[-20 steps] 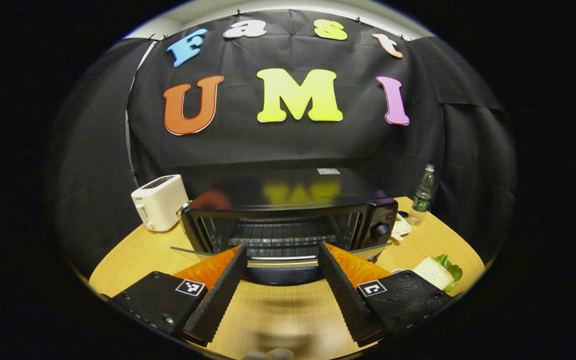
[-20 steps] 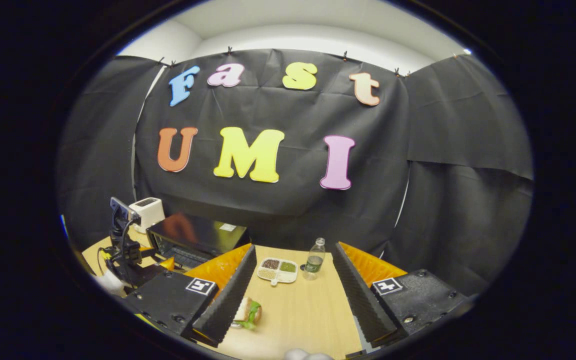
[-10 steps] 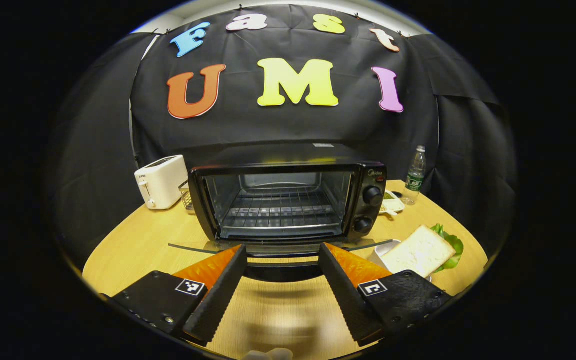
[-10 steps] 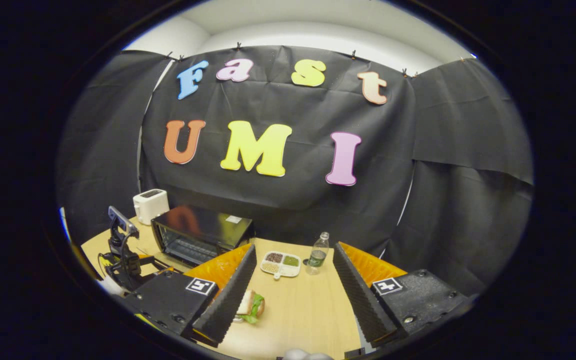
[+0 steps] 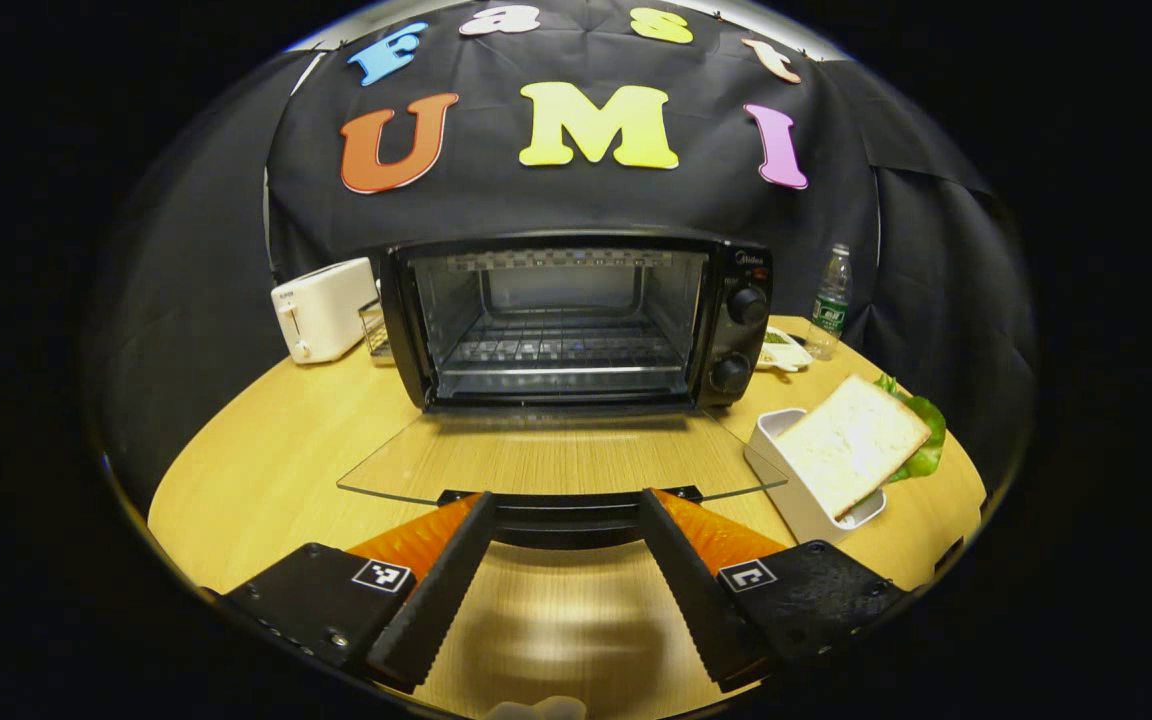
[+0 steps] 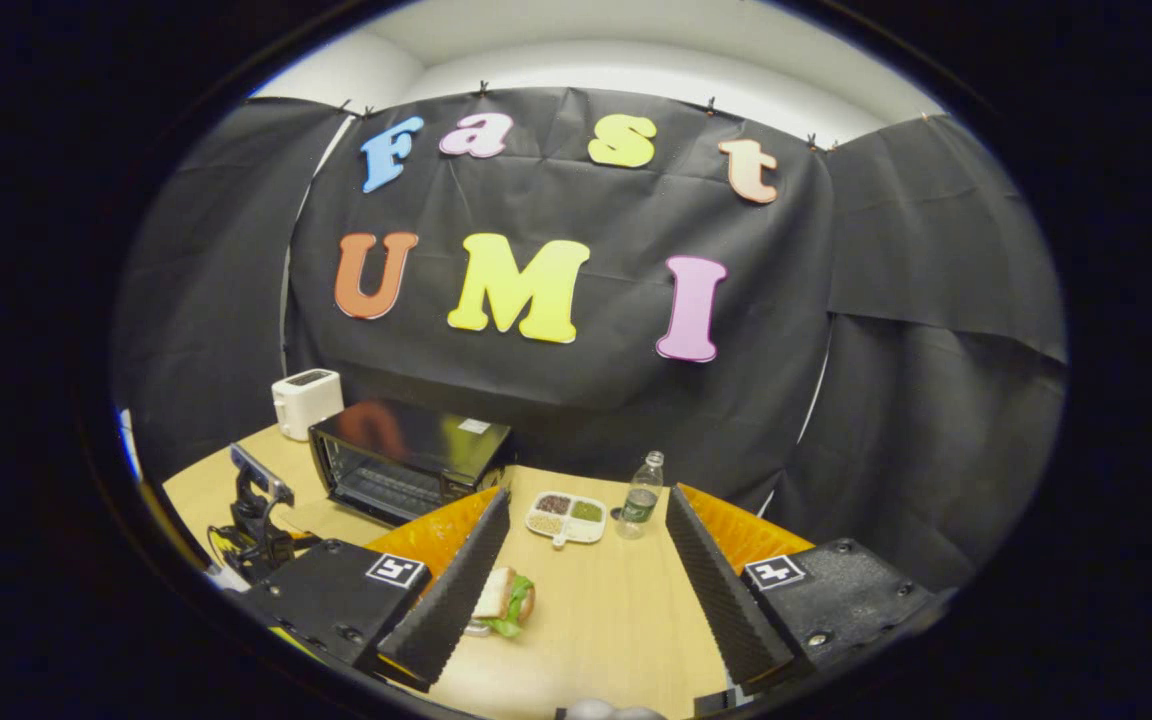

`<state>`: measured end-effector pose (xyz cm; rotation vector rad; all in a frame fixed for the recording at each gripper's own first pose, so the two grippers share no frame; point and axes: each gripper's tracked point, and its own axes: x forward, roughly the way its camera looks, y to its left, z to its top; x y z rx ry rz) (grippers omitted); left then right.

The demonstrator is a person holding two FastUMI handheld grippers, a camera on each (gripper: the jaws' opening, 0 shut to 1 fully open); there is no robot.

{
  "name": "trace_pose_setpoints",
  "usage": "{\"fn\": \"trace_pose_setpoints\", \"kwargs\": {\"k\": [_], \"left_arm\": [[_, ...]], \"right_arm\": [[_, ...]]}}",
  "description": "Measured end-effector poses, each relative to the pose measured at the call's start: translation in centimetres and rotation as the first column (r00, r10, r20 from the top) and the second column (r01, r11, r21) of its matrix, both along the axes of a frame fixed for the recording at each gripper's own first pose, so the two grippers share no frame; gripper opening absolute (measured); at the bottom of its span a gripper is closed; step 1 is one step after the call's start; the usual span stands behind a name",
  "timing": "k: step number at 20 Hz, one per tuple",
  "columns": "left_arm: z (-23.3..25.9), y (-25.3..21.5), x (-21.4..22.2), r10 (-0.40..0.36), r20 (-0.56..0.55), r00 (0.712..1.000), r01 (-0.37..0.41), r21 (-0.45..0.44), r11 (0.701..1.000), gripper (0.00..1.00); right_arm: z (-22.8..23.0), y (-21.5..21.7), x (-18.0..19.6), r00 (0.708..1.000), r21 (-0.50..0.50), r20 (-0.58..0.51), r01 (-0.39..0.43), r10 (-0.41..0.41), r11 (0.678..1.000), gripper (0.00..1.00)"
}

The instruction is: Open the electric oven with the left hand, put the food in, and close the electric oven.

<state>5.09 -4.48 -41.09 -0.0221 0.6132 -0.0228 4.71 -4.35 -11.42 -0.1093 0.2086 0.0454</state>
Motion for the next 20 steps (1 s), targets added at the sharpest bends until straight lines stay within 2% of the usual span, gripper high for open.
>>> {"fn": "trace_pose_setpoints", "kwargs": {"k": [2,3,4,7,10,15,19,20], "left_arm": [[-1.2,0.4,-0.4,0.025,-0.03,0.999,-0.026,-0.034,0.999,0.96],[-1.9,0.4,-0.4,0.032,-0.045,0.998,-0.034,-0.044,0.998,0.96],[-2.3,0.3,-0.6,0.034,-0.053,0.998,-0.036,-0.047,0.998,0.96],[-2.6,0.0,-0.9,0.02,-0.044,0.999,-0.021,-0.025,0.999,0.97],[-1.8,0.7,-1.1,0.045,-0.025,0.999,-0.045,-0.012,0.999,0.96],[3.3,1.9,-1.2,0.065,0.065,0.996,-0.066,0.018,0.998,0.96],[10.2,2.8,-1.5,0.071,0.176,0.982,-0.077,0.028,0.997,0.96],[12.0,3.1,-1.8,0.067,0.204,0.977,-0.077,0.039,0.996,0.96]], "right_arm": [[-0.6,-0.2,-0.1,1.0,-0.006,-0.014,0.006,-0.006,1.0,0.95],[-0.9,-0.2,-0.1,1.0,-0.011,-0.026,0.006,-0.006,1.0,1.0],[-1.1,-0.4,-0.1,1.0,-0.017,-0.031,0.006,-0.006,1.0,0.95],[-1.8,-0.4,-0.2,0.999,-0.04,-0.051,0.001,-0.003,0.999,0.96],[-2.3,-0.3,0.1,0.998,-0.04,-0.058,-0.004,0.002,0.999,0.95],[-4.2,-0.2,1.0,0.995,-0.007,-0.094,-0.029,0.028,1.0,0.96],[-8.6,0.1,1.9,0.984,0.043,-0.166,-0.05,0.056,0.998,0.96],[-10.2,0.3,2.0,0.979,0.066,-0.192,-0.055,0.067,0.996,1.0]]}}
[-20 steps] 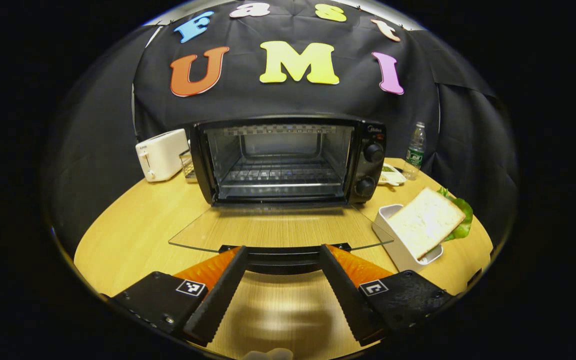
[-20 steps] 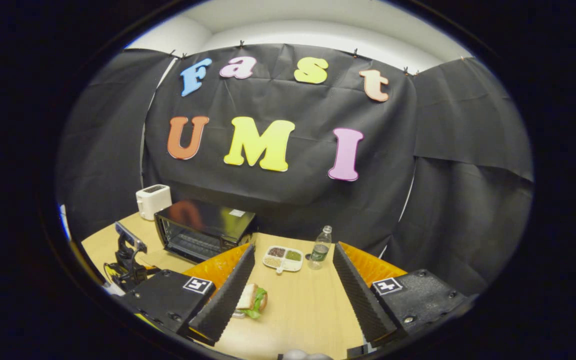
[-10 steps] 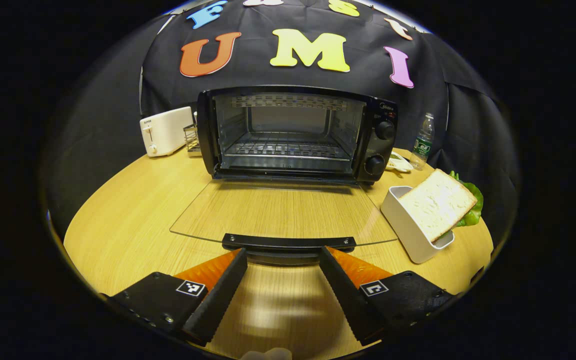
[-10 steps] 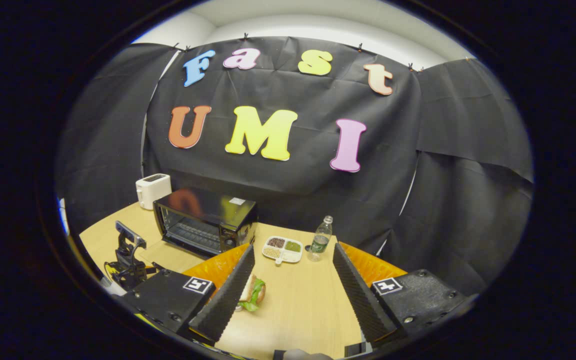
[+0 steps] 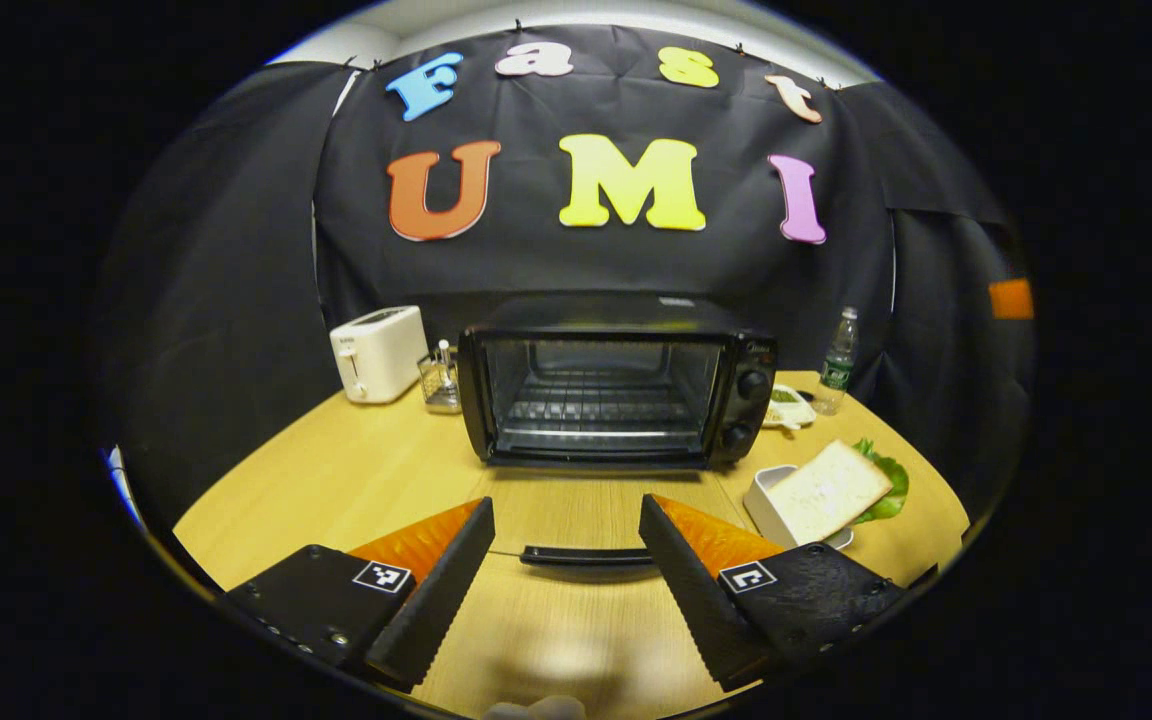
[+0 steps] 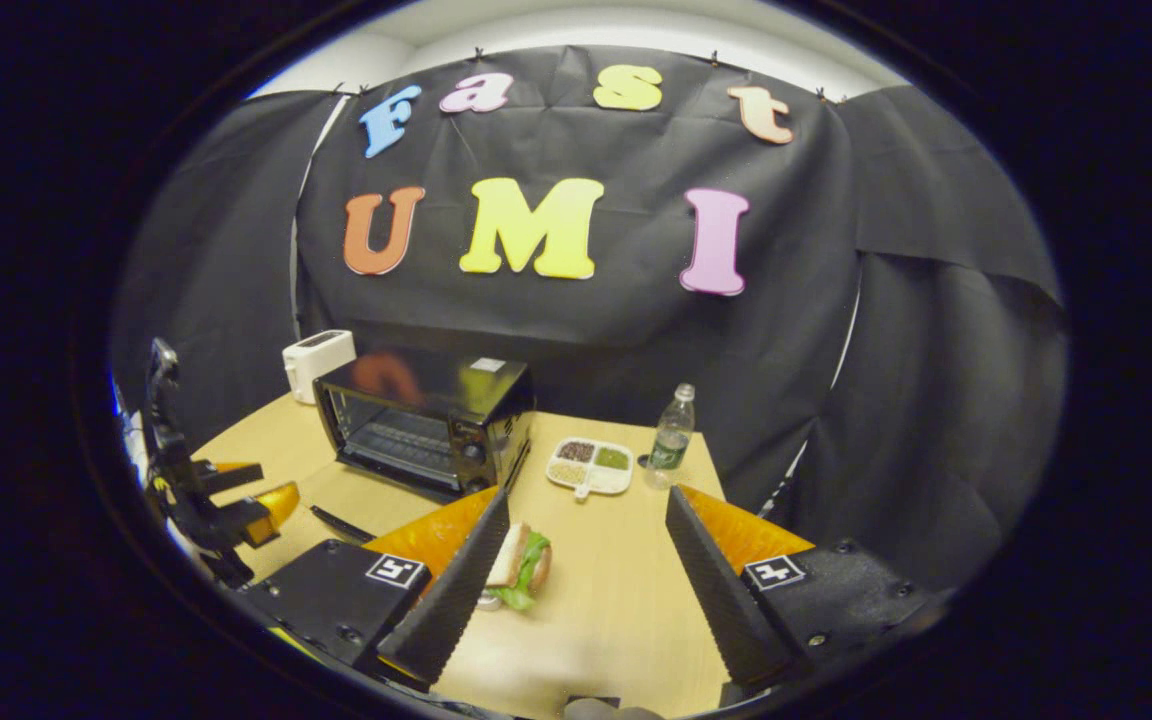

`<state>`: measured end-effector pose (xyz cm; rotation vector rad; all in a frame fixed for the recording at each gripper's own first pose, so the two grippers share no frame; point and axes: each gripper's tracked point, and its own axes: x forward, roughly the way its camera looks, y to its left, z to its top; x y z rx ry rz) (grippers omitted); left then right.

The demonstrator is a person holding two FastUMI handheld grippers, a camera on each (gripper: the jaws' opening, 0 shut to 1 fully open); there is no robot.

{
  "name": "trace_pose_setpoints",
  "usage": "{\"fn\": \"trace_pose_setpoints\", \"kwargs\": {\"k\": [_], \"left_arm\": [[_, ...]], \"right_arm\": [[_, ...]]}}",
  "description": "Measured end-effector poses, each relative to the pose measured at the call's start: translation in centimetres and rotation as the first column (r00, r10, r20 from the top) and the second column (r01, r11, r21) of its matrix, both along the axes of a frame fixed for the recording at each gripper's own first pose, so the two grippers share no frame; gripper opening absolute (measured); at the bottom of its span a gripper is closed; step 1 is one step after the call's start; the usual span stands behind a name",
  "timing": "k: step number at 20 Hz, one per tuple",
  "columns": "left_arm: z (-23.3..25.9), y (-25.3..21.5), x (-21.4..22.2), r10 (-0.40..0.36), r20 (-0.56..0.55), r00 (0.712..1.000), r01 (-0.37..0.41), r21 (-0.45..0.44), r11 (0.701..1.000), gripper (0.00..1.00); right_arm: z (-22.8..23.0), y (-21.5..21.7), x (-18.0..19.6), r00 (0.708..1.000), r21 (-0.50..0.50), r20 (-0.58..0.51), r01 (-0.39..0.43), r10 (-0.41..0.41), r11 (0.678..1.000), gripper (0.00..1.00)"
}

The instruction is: Open the electric oven with the left hand, put the food in, and close the electric oven.

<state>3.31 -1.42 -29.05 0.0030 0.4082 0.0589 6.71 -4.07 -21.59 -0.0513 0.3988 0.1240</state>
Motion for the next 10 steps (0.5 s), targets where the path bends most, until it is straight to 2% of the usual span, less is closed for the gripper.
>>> {"fn": "trace_pose_setpoints", "kwargs": {"k": [1,2,3,4,8,10], "left_arm": [[1.5,0.1,-0.3,-0.004,0.02,1.0,0.003,0.008,1.0,0.96],[3.2,0.1,-0.6,-0.008,0.042,0.999,0.008,0.014,1.0,0.96],[5.0,0.0,-0.8,-0.014,0.069,0.998,0.013,0.018,1.0,0.87],[6.8,0.0,-1.1,-0.015,0.09,0.996,0.013,0.023,1.0,0.96],[12.0,-0.7,-2.2,-0.003,0.15,0.989,0.004,-0.005,1.0,0.95],[14.5,-0.4,-2.6,0.013,0.182,0.983,-0.01,-0.018,1.0,0.96]], "right_arm": [[-1.7,0.4,0.1,0.999,0.017,-0.04,-0.013,0.014,1.0,1.0],[-3.4,0.7,0.3,0.997,0.03,-0.07,-0.026,0.028,0.999,0.96],[-4.9,0.9,0.6,0.994,0.046,-0.101,-0.039,0.044,0.998,0.96],[-6.7,1.3,0.8,0.989,0.067,-0.136,-0.054,0.063,0.996,0.96],[-12.3,2.9,1.4,0.95,0.197,-0.277,-0.091,0.144,0.976,0.96],[-14.3,3.5,2.0,0.925,0.252,-0.334,-0.098,0.182,0.963,0.89]]}}
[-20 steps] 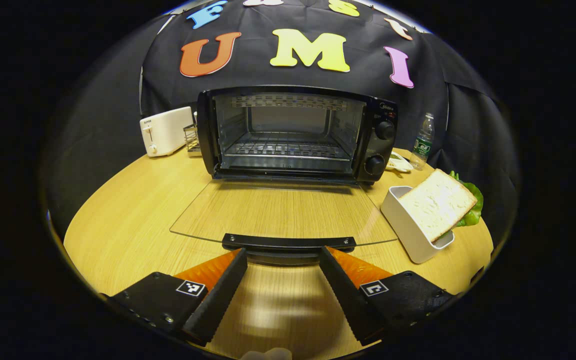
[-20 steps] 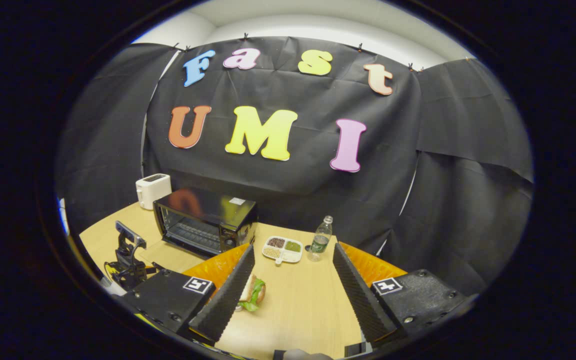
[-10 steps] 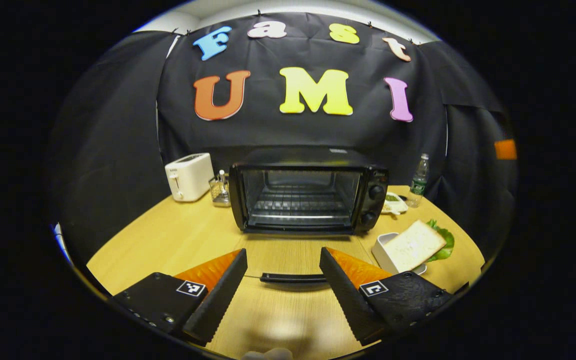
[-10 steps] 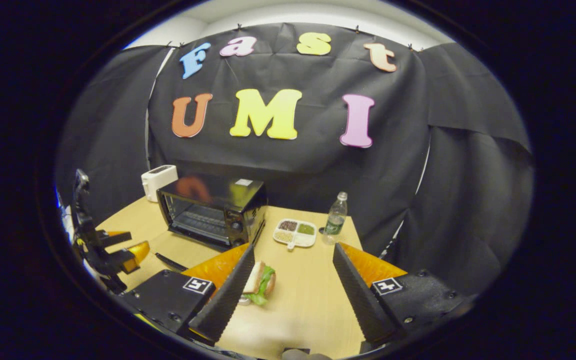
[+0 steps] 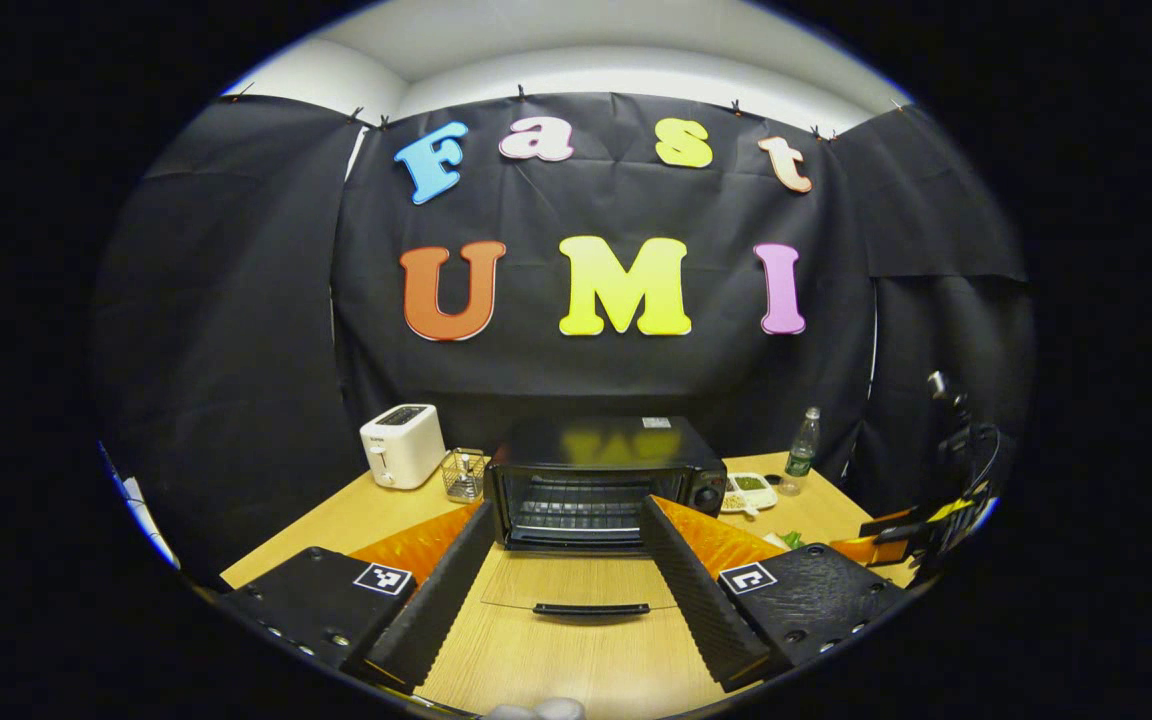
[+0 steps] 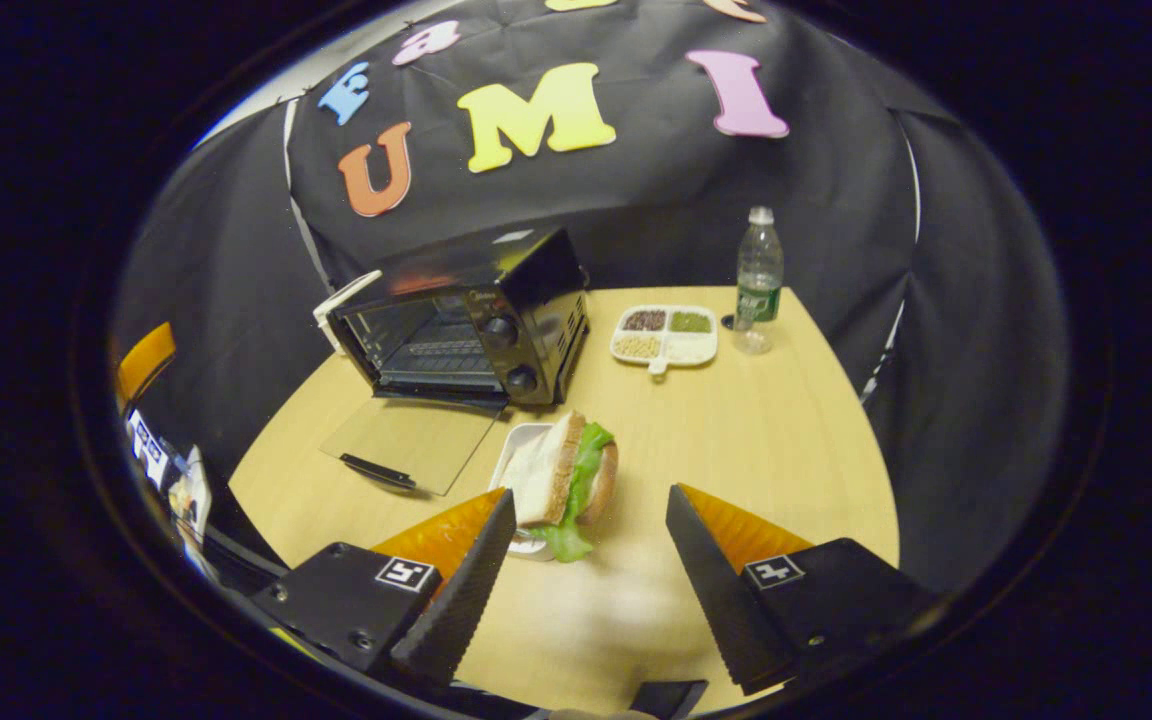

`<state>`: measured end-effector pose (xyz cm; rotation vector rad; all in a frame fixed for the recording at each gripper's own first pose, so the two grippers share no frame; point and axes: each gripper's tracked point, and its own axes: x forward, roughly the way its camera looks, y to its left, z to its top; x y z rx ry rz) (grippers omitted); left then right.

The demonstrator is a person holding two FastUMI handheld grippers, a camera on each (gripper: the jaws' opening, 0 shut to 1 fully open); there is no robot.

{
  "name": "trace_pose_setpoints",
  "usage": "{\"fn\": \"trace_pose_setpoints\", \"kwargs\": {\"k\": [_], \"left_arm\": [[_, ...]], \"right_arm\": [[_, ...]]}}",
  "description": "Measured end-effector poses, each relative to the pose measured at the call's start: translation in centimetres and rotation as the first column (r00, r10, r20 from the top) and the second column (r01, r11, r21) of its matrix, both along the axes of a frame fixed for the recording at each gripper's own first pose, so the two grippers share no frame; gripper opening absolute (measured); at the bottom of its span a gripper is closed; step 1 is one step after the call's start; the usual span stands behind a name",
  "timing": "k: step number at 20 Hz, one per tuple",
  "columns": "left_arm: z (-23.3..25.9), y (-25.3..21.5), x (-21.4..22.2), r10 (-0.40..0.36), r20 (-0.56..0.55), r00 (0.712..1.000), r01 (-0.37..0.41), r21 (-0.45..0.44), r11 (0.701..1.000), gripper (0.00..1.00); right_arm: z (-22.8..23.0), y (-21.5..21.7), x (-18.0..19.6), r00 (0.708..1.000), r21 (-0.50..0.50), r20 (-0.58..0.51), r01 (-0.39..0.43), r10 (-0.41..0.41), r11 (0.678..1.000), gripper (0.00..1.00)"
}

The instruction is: Open the electric oven with the left hand, put the food in, and close the electric oven.

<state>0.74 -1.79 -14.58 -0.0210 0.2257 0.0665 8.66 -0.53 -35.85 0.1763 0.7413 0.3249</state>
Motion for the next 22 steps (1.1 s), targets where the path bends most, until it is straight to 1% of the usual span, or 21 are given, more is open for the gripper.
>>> {"fn": "trace_pose_setpoints", "kwargs": {"k": [3,5,7,8,9,11,13,14,15,16,17,18,19,20,22], "left_arm": [[2.5,0.3,-0.4,0.036,0.022,0.999,-0.035,-0.02,0.999,0.96],[3.7,1.0,-0.3,0.073,0.037,0.997,-0.072,-0.008,0.997,0.96],[4.4,1.6,-0.2,0.107,0.043,0.993,-0.108,0.007,0.994,0.96],[4.6,1.9,-0.2,0.125,0.039,0.991,-0.125,0.009,0.992,0.96],[4.6,1.8,-0.2,0.137,0.037,0.99,-0.137,0.01,0.991,0.96],[4.6,2.0,0.0,0.159,0.028,0.987,-0.159,0.018,0.987,0.96],[4.6,1.8,0.2,0.174,0.019,0.985,-0.175,0.025,0.984,0.96],[4.7,1.7,0.2,0.181,0.015,0.983,-0.181,0.027,0.983,0.96],[4.7,1.6,0.3,0.187,0.011,0.982,-0.187,0.03,0.982,0.96],[4.8,1.5,0.4,0.193,0.01,0.981,-0.193,0.034,0.981,0.96],[4.7,1.5,0.4,0.201,0.007,0.98,-0.201,0.038,0.979,0.96],[4.7,1.4,0.5,0.206,0.003,0.979,-0.206,0.042,0.978,0.96],[4.8,1.3,0.4,0.212,0.002,0.977,-0.211,0.048,0.976,0.96],[4.7,1.3,0.3,0.22,0.003,0.975,-0.22,0.057,0.974,0.96],[4.5,1.2,-0.1,0.234,-0.006,0.972,-0.233,0.069,0.97,0.96]], "right_arm": [[-2.0,0.9,1.8,0.997,0.059,-0.067,-0.036,0.04,0.998,0.87],[-2.9,1.2,3.1,0.993,0.095,-0.1,-0.056,0.065,0.994,0.85],[-3.3,2.1,3.6,0.986,0.144,-0.133,-0.085,0.105,0.986,0.84],[-3.4,2.6,4.2,0.982,0.164,-0.143,-0.097,0.121,0.982,0.95],[-3.6,3.0,4.7,0.978,0.177,-0.153,-0.113,0.14,0.978,0.83],[-4.2,3.8,5.2,0.967,0.2,-0.176,-0.147,0.183,0.969,0.8],[-4.9,4.4,5.2,0.95,0.234,-0.222,-0.169,0.222,0.957,0.75],[-5.2,4.3,5.4,0.944,0.244,-0.242,-0.165,0.225,0.956,0.68],[-5.3,4.4,5.7,0.941,0.268,-0.254,-0.156,0.226,0.951,0.66],[-5.2,4.5,5.7,0.938,0.294,-0.268,-0.14,0.222,0.946,0.59],[-5.1,4.6,5.7,0.933,0.325,-0.28,-0.128,0.225,0.937,0.6],[-4.8,4.7,5.7,0.93,0.35,-0.29,-0.115,0.225,0.93,0.51],[-4.7,4.8,5.6,0.928,0.369,-0.3,-0.103,0.223,0.924,0.46],[-4.5,4.9,5.5,0.926,0.383,-0.304,-0.096,0.224,0.919,0.38],[-3.9,5.1,5.4,0.925,0.393,-0.303,-0.095,0.227,0.915,0.34]]}}
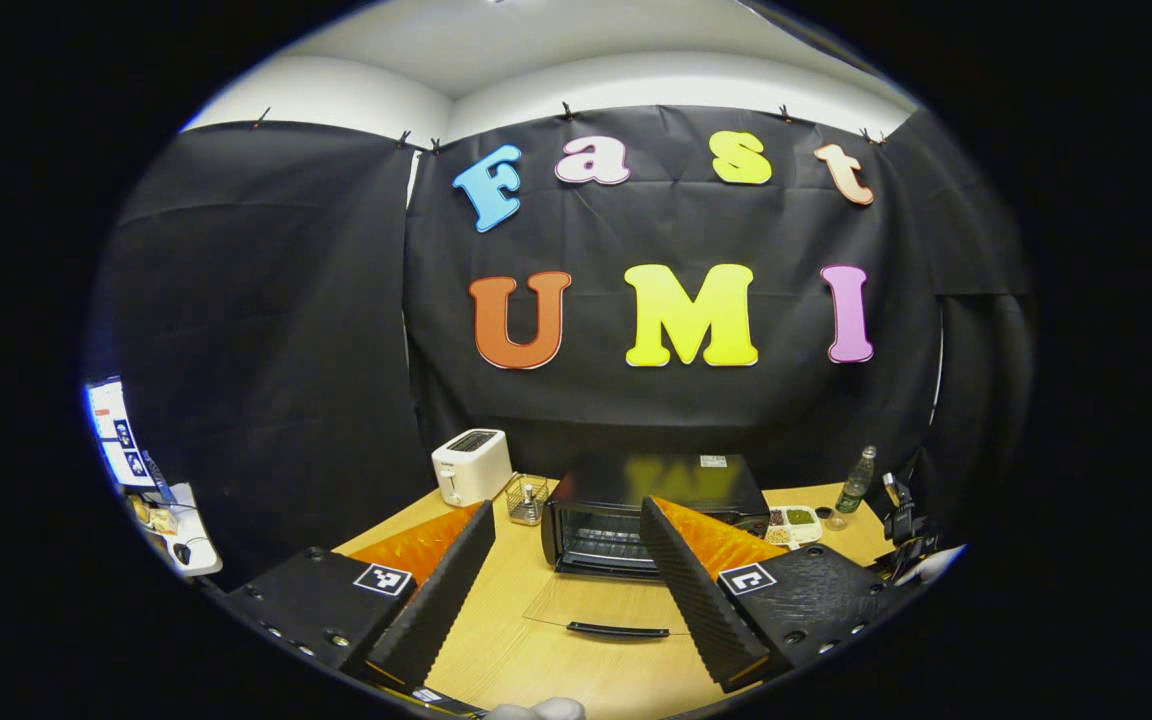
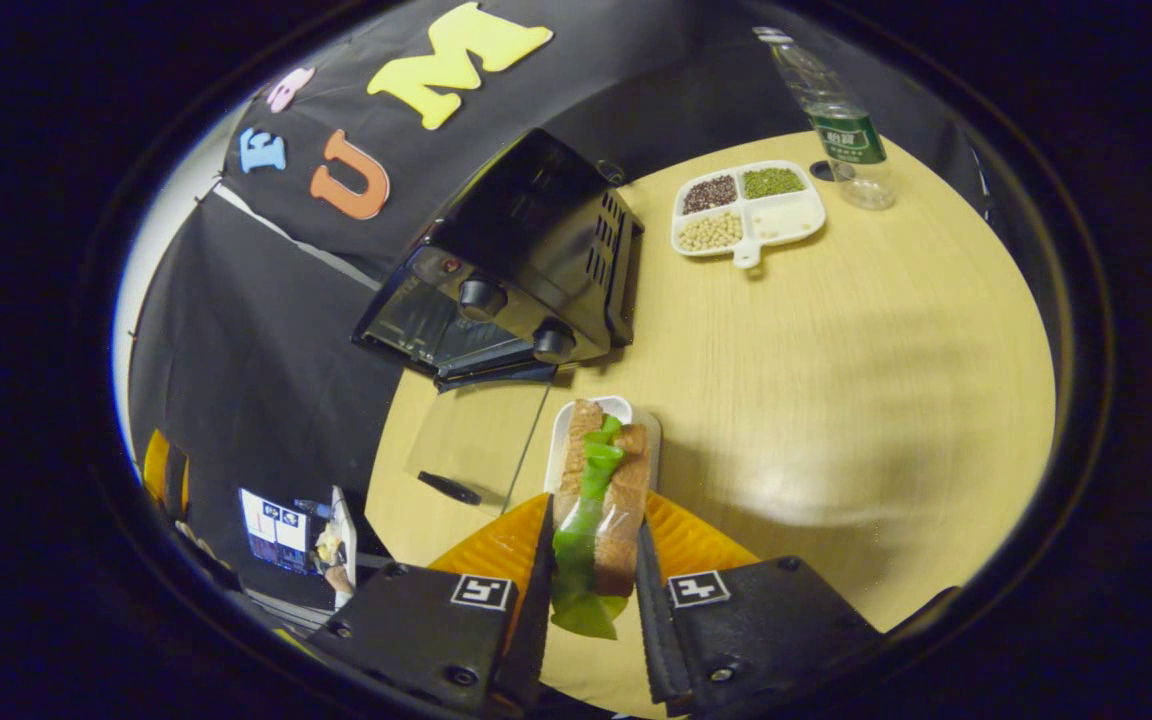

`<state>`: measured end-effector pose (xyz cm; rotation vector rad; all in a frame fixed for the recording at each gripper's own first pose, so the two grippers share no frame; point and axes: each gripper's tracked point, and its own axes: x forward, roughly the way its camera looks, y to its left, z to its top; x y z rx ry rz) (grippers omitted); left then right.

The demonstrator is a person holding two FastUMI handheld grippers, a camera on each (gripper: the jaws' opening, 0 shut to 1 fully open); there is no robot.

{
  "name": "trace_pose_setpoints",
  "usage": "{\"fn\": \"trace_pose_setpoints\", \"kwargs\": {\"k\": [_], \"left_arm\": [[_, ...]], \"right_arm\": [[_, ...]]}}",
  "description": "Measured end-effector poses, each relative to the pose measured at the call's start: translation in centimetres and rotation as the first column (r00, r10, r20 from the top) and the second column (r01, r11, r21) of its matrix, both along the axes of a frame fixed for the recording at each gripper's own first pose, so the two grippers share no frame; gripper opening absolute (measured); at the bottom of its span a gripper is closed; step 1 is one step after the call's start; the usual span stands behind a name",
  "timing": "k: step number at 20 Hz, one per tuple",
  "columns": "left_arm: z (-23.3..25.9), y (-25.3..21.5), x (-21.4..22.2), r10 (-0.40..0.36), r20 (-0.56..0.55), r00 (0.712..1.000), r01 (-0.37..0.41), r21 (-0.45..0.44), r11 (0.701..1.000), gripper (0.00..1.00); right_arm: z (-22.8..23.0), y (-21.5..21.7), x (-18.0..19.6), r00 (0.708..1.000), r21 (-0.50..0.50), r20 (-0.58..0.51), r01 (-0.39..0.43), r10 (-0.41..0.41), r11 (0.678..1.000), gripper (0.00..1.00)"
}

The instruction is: Open the electric oven with the left hand, put the food in, and close the electric oven.

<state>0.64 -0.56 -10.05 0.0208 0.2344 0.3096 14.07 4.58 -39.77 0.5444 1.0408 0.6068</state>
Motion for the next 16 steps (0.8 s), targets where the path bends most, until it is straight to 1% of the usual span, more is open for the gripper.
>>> {"fn": "trace_pose_setpoints", "kwargs": {"k": [2,5,8,9,10,11,12,16], "left_arm": [[-0.1,-0.2,-0.3,-0.001,0.002,1.0,0.001,0.006,1.0,0.96],[-0.5,0.2,-1.0,-0.023,0.001,1.0,0.023,0.018,1.0,0.96],[-0.3,0.4,-0.9,-0.064,0.021,0.998,0.064,0.026,0.998,0.96],[-0.1,0.4,-1.0,-0.091,0.031,0.995,0.09,0.03,0.996,0.96],[0.0,0.5,-1.1,-0.115,0.041,0.993,0.114,0.031,0.993,0.96],[0.2,0.5,-1.3,-0.146,0.049,0.988,0.145,0.03,0.989,0.96],[0.2,0.2,-1.6,-0.175,0.057,0.983,0.174,0.021,0.984,0.96],[-0.3,-0.1,-3.0,-0.254,0.059,0.965,0.257,-0.04,0.966,0.96]], "right_arm": [[0.9,0.1,0.1,1.0,-0.002,0.022,0.01,-0.01,1.0,0.34],[3.2,0.3,0.2,0.996,-0.003,0.072,0.05,-0.049,0.999,0.34],[6.3,1.1,-0.2,0.985,0.015,0.122,0.123,-0.123,0.992,0.34],[7.3,1.6,-0.4,0.978,0.028,0.139,0.155,-0.157,0.988,0.34],[8.3,2.3,-0.9,0.97,0.046,0.152,0.186,-0.191,0.981,0.34],[9.3,3.2,-1.3,0.96,0.072,0.164,0.218,-0.228,0.973,0.43],[10.0,4.2,-1.8,0.951,0.097,0.168,0.247,-0.26,0.964,0.34],[11.2,8.9,-3.2,0.907,0.22,0.152,0.357,-0.393,0.908,0.34]]}}
